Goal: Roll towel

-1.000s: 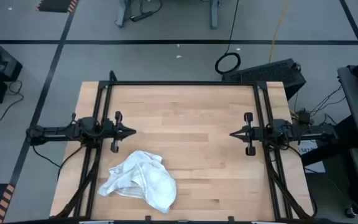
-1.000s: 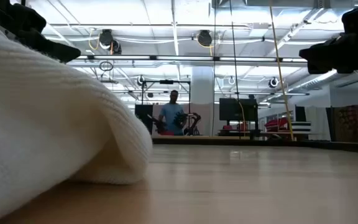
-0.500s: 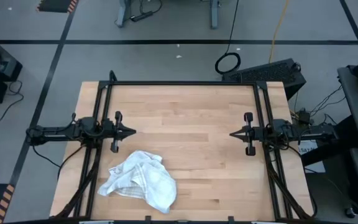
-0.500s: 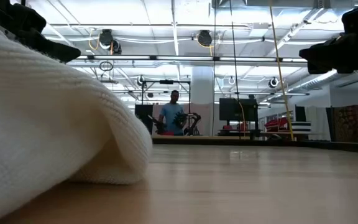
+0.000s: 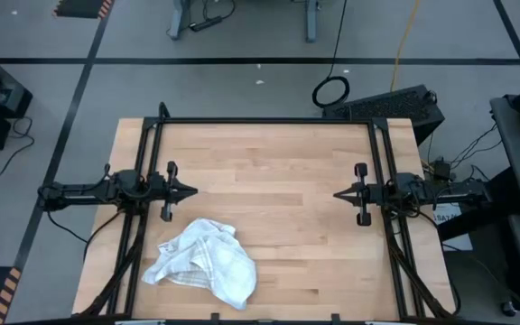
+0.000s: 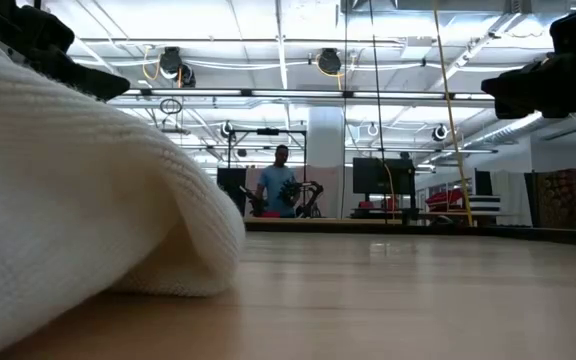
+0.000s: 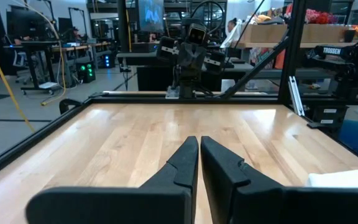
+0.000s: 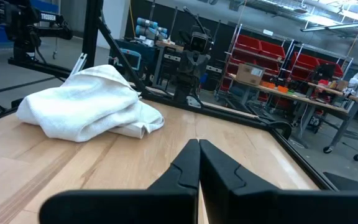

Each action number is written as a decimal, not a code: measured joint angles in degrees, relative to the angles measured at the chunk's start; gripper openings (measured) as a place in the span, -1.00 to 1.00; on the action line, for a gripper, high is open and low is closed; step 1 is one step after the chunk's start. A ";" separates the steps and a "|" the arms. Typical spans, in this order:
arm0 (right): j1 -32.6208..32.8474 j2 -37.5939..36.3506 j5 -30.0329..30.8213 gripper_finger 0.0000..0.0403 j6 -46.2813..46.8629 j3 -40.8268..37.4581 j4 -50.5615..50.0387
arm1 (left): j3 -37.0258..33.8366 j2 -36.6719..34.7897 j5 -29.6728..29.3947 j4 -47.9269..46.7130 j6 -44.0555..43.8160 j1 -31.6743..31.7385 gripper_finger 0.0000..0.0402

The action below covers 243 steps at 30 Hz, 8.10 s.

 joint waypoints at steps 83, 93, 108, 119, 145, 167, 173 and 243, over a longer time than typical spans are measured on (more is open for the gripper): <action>0.56 1.86 11.95 -1.00 29.43 6.40 2.80 | 61.01 49.40 -3.37 -39.82 -4.66 -0.84 -0.59; 1.02 22.34 11.65 -1.00 33.73 35.57 -16.88 | 52.10 50.20 -3.21 -37.17 -11.68 -1.73 -0.56; 6.50 52.94 12.17 -1.00 36.24 36.57 -16.18 | 43.09 61.83 -5.94 -31.08 -25.63 -12.82 0.16; 8.91 67.18 13.81 -1.00 35.50 36.57 -12.52 | 43.16 77.69 -4.55 -21.32 -16.94 -12.77 0.19; 9.44 78.44 13.49 -1.00 31.39 36.59 -2.66 | 43.20 92.51 13.29 -10.01 1.50 -9.53 -0.82; 9.44 86.82 14.85 -1.00 23.91 36.65 33.10 | 61.77 68.94 -27.48 -21.51 21.44 -14.10 -0.96; 9.42 85.74 22.05 -1.00 19.13 36.76 37.34 | 65.71 65.12 -27.85 -20.89 23.47 -14.32 -0.96; 15.04 75.24 36.75 -0.99 -14.50 36.83 26.58 | 65.23 75.12 -16.70 -25.84 -0.13 -14.14 0.19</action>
